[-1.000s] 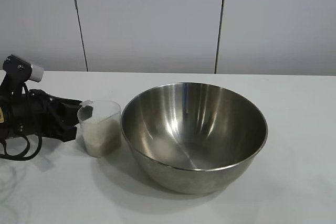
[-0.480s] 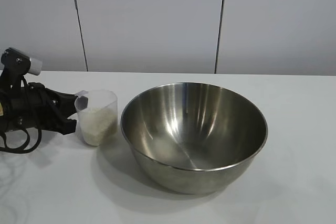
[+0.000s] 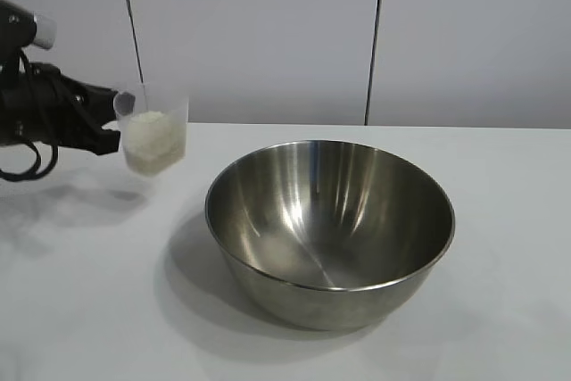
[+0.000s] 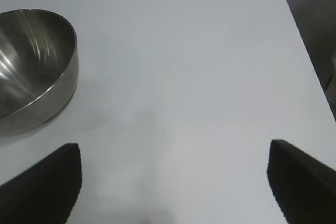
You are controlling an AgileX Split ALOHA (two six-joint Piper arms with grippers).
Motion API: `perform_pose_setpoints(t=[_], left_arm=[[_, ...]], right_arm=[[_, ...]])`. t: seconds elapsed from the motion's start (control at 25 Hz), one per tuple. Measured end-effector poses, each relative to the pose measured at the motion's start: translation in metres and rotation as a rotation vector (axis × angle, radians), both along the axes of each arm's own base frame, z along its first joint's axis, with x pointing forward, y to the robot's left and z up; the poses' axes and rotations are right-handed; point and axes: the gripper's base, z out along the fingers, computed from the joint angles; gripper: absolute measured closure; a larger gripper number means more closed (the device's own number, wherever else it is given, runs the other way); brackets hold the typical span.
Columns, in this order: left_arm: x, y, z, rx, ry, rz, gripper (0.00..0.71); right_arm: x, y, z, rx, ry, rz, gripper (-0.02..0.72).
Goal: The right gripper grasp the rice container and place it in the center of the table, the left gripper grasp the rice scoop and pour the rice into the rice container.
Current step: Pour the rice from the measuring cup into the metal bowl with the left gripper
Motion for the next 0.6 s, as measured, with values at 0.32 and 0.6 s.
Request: perform_pose_setpoints(t=[0.32,0.6], left_arm=[[-0.033,-0.095,0.026,0.402,-0.152,-0.254,0.701],[-0.051,-0.133,0.003,0.792,-0.446,-0.542,0.701]], right_arm=[[0.000,0.000,0.000,0.000,-0.001,0.000,0.043],[0.000,0.000,0.000,-0.001,-0.001,0.001,0.043]])
